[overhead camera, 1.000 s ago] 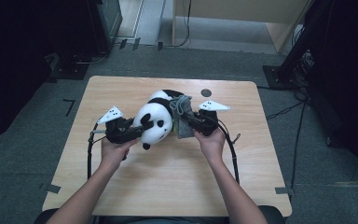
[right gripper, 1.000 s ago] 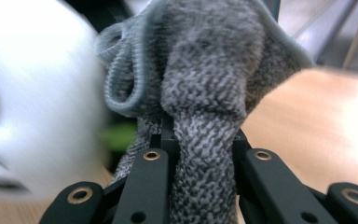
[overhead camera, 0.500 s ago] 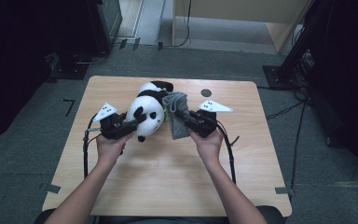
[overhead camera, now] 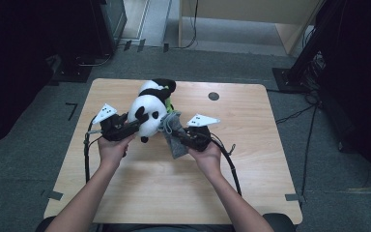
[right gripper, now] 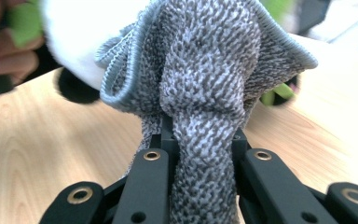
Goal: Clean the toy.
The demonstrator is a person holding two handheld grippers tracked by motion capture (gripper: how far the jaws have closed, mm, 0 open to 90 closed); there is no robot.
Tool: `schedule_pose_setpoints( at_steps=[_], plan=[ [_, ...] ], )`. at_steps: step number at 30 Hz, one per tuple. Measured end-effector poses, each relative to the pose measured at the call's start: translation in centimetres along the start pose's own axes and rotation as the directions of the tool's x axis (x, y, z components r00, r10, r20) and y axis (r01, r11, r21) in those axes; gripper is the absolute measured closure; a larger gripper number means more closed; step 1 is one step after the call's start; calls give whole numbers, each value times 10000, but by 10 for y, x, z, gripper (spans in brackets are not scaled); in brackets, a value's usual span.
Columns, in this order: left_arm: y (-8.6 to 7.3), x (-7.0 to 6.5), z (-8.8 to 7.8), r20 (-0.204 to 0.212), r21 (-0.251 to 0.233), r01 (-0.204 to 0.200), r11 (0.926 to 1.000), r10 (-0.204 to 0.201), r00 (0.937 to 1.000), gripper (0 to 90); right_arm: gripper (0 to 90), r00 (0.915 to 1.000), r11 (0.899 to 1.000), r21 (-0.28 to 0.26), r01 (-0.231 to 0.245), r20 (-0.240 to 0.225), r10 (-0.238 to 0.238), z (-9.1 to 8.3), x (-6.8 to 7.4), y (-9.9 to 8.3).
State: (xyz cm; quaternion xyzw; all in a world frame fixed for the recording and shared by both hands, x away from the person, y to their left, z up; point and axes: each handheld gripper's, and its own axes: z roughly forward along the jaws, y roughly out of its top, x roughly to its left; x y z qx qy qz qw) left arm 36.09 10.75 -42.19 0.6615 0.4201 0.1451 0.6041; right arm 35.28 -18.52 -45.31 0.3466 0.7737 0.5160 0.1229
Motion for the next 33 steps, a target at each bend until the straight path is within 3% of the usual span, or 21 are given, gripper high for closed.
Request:
schedule_pose_setpoints(
  at_steps=[9,14,16,20,23,25,27,30,33],
  plan=[
    [8,27,0,-788,360,-658,9972,684,9945,462,780,9918,9955,-368,-869,910,899,-31,-41,0],
    [6,47,1,-1329,324,-689,9971,726,9885,461,779,9739,9841,-528,-1694,1442,1753,-49,-69,-2],
    [3,53,2,-1634,413,-973,9944,1028,9812,460,778,9685,9845,-367,-1715,1767,1753,-53,-79,-5],
    [1,65,1,-1927,152,-1027,9946,1037,9758,458,776,9552,9794,136,-2012,2242,1932,-59,-98,-16],
    [-4,74,0,-1856,200,-795,9966,818,9792,449,775,9478,9784,331,-2039,2571,1888,-63,-108,-24],
    [-8,76,-1,-1873,164,-765,9969,782,9792,447,774,9389,9714,206,-2366,2619,2231,-67,-115,-29],
    [-11,77,-1,-1880,384,-924,9950,980,9773,443,774,9281,9627,139,-2703,2698,2567,-70,-121,-33],
    [-14,79,-2,-1854,518,-993,9937,1072,9768,436,774,9185,9580,126,-2865,2881,2709,-72,-127,-38],
    [-17,85,-5,-1826,431,-491,9979,562,9816,420,774,9120,9540,116,-2995,2972,2827,-73,-130,-41]
  ],
)
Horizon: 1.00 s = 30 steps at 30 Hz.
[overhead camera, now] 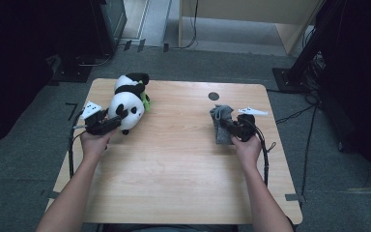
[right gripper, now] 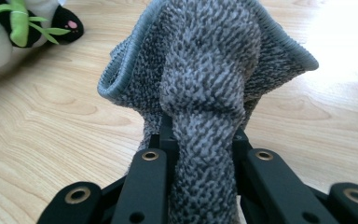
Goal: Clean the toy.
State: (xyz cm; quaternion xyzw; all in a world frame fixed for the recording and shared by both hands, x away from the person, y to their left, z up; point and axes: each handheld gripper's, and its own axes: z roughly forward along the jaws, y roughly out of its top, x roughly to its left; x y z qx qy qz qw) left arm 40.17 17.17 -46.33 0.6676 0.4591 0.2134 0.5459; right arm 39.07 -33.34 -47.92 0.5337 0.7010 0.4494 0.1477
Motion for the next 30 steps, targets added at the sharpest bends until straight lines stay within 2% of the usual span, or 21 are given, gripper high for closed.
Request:
schedule_pose_setpoints(
  at_steps=[3,5,8,14,20,25,30],
  plan=[
    [-5,7,-1,-26,74,321,9995,-321,9995,420,773,10000,10000,74,-48,41,47,1,-2,-2],
    [-8,9,-1,-32,217,264,9994,-264,9996,417,773,9999,9999,146,-12,130,10,2,-3,-3],
    [-11,9,-2,-142,387,-85,9992,90,9999,400,771,9998,9997,224,65,210,-70,4,-5,-6],
    [-15,10,-4,-176,726,-366,9967,380,9991,323,769,9984,9966,756,320,449,-355,11,-7,-11],
    [-14,16,-9,-117,1065,-295,9939,309,9995,241,764,9979,9946,998,297,538,-352,15,-10,-14],
    [-12,21,-17,-131,1228,-404,9916,423,9990,212,760,9974,9932,1119,324,610,-394,16,-11,-15],
    [-13,26,-22,-7,1314,-327,9908,331,9995,203,753,9969,9925,1185,314,676,-396,18,-13,-16]
  ],
)
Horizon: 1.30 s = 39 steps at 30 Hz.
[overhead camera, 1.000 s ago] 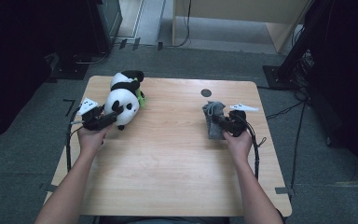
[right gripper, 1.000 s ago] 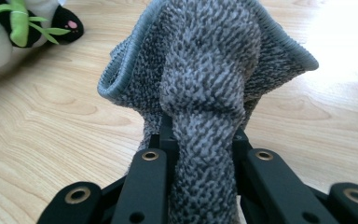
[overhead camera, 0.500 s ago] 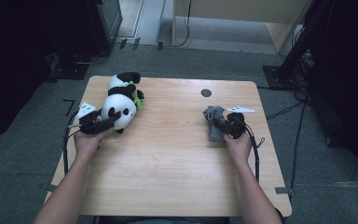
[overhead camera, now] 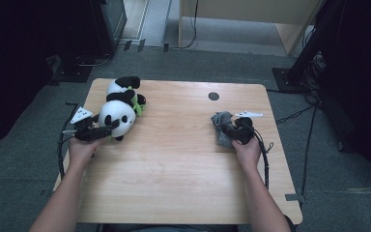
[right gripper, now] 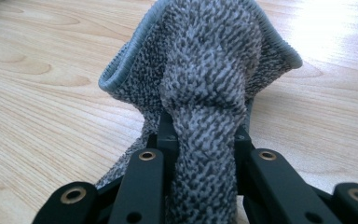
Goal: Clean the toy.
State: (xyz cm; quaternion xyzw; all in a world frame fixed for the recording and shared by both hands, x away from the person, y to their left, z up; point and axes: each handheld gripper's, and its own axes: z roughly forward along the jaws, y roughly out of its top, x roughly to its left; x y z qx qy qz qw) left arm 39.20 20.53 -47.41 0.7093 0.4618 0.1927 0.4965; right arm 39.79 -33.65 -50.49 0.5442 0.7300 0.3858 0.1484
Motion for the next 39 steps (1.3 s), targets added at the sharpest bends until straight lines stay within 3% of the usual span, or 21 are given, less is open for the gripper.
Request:
schedule_pose_setpoints(
  at_steps=[4,7,13,17,23,24,27,30,34,39],
  plan=[
    [0,0,2,-51,-52,5,10000,-5,10000,172,751,10000,10000,22,-39,11,39,1,-1,0],
    [1,-2,1,-199,-36,-239,9997,238,9995,153,745,10000,10000,38,-40,17,40,1,-1,-1],
    [6,-3,0,-299,248,-420,9988,428,9986,133,646,9991,9991,6,-432,-46,432,4,-5,-3],
    [7,2,-2,-226,371,-113,9992,122,9997,137,601,9974,9975,11,-711,-147,711,6,-9,-4],
    [5,12,-7,-125,417,606,9973,-602,9981,339,595,9979,9980,19,-636,-73,636,6,-8,-4],
    [5,12,-8,-204,358,577,9977,-570,9982,381,597,9980,9980,16,-629,-75,629,6,-8,-4],
    [5,4,-5,-211,215,96,9997,-91,9997,478,602,9983,9983,24,-582,-75,582,6,-8,-3],
    [8,-9,-1,-85,74,-278,9996,279,9996,509,605,9984,9984,18,-568,-69,568,6,-7,-3],
    [11,-22,4,444,-204,27,9998,-18,9990,511,609,9985,9985,36,-542,-78,543,6,-7,-3],
    [6,-33,16,947,-158,431,9989,-414,9946,491,612,9986,9986,40,-526,-94,526,6,-7,-3]
  ],
)
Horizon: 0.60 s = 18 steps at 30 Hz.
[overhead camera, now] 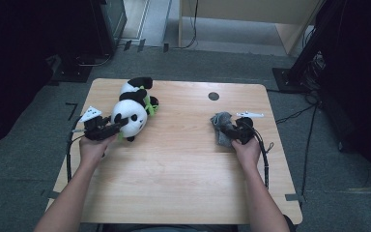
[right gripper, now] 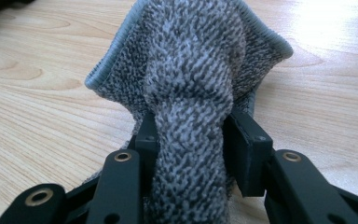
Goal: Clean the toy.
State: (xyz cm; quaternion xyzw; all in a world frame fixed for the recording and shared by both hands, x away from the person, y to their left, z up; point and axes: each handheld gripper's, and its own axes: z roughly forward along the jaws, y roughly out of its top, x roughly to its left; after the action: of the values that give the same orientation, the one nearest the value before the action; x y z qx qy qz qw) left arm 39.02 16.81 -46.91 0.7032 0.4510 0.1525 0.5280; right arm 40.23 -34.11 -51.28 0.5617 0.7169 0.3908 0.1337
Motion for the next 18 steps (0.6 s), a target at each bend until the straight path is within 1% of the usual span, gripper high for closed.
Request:
schedule_pose_setpoints(
  at_steps=[1,2,3,4,6,8,10,11,14,17,18],
  plan=[
    [-1,0,2,15,41,64,10000,-64,10000,476,612,10000,10000,3,-3,1,3,0,0,0],
    [-2,0,3,-72,117,-39,9999,40,10000,452,612,10000,10000,3,-3,4,3,0,0,0],
    [-3,0,5,-157,209,-162,9997,165,9997,408,612,10000,10000,2,8,8,-8,0,0,0],
    [-4,0,5,-160,228,-185,9996,189,9997,361,612,10000,10000,2,9,6,-9,0,0,0],
    [-3,1,3,-296,303,-276,9992,285,9992,280,611,10000,10000,1,12,4,-12,0,0,0],
    [-2,3,3,-288,363,-177,9992,188,9994,219,608,10000,10000,0,-11,12,11,0,0,0],
    [-2,4,1,-362,390,-110,9992,124,9993,196,604,10000,10000,4,9,33,-9,0,0,0],
    [-1,5,0,-409,388,-154,9991,170,9990,190,601,10000,10000,15,20,49,-20,-1,0,0],
    [1,6,-5,-747,333,-570,9978,593,9954,179,595,10000,10000,25,49,81,-49,-1,0,0],
    [3,8,-10,-844,225,-557,9982,574,9948,178,587,9999,10000,26,71,122,-71,-1,0,0],
    [4,11,-13,-982,199,-547,9983,564,9936,179,587,9999,10000,25,71,128,-72,-1,0,0]
  ],
)
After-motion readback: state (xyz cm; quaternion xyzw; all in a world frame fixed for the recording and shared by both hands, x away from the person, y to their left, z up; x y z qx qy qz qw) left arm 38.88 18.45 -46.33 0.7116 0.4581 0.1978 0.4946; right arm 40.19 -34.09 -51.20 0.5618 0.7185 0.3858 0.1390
